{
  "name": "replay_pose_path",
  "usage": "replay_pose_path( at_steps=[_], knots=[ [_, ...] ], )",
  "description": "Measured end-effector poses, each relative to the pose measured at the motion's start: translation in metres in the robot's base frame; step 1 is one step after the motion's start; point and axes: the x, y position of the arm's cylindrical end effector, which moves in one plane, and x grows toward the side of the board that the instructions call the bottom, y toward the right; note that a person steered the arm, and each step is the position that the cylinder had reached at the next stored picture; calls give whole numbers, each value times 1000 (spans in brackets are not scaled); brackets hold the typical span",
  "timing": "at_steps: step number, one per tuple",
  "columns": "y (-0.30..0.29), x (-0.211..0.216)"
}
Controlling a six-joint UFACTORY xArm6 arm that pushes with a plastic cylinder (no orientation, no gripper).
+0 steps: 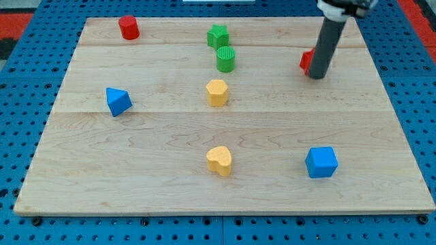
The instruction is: Move the red star into the green star
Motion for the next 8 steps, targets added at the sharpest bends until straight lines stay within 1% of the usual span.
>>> replay_pose_path(
  at_steps=[1,3,4,5,6,8],
  knots=[
    [-2,-26],
    [-4,-51],
    [22,-26],
    [51,-42],
    [14,-75],
    [18,-70]
  ],
)
